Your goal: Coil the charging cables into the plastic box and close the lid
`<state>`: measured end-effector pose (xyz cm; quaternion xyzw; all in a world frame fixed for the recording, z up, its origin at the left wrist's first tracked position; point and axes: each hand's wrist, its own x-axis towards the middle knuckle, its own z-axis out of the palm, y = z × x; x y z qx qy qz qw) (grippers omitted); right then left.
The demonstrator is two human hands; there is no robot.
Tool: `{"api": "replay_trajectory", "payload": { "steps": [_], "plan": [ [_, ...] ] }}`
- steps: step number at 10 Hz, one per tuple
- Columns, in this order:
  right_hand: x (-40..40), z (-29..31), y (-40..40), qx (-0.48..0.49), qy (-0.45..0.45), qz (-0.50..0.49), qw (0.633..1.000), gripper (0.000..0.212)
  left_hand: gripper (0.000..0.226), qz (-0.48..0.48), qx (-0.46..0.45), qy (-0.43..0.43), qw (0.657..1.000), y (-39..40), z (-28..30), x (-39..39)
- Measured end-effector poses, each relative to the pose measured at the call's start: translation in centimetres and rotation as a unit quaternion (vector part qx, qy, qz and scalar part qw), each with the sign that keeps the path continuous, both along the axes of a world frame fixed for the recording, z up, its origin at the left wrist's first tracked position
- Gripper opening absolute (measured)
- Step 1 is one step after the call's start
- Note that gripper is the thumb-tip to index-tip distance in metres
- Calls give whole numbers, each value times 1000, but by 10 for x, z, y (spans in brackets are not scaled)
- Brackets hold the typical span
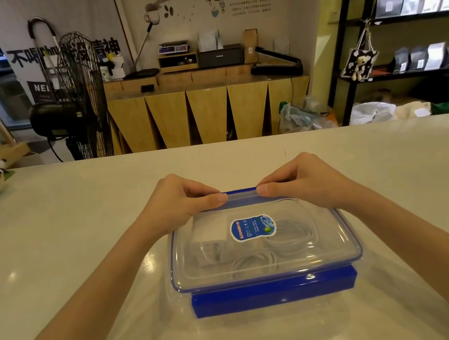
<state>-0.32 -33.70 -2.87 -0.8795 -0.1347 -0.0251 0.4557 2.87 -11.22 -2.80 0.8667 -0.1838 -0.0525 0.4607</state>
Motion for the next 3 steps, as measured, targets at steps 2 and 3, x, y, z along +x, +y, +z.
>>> {"api": "replay_trajectory", "payload": {
  "steps": [2, 3],
  "plan": [
    [0, 2, 4, -104, -33, -9, 994, 31, 28, -13, 30, -45, 998, 0, -2, -3],
    [-8, 17, -1, -115, -98, -23, 988, 38, 39, 27, 28, -142, 989, -1, 1, -6]
  ]
}}
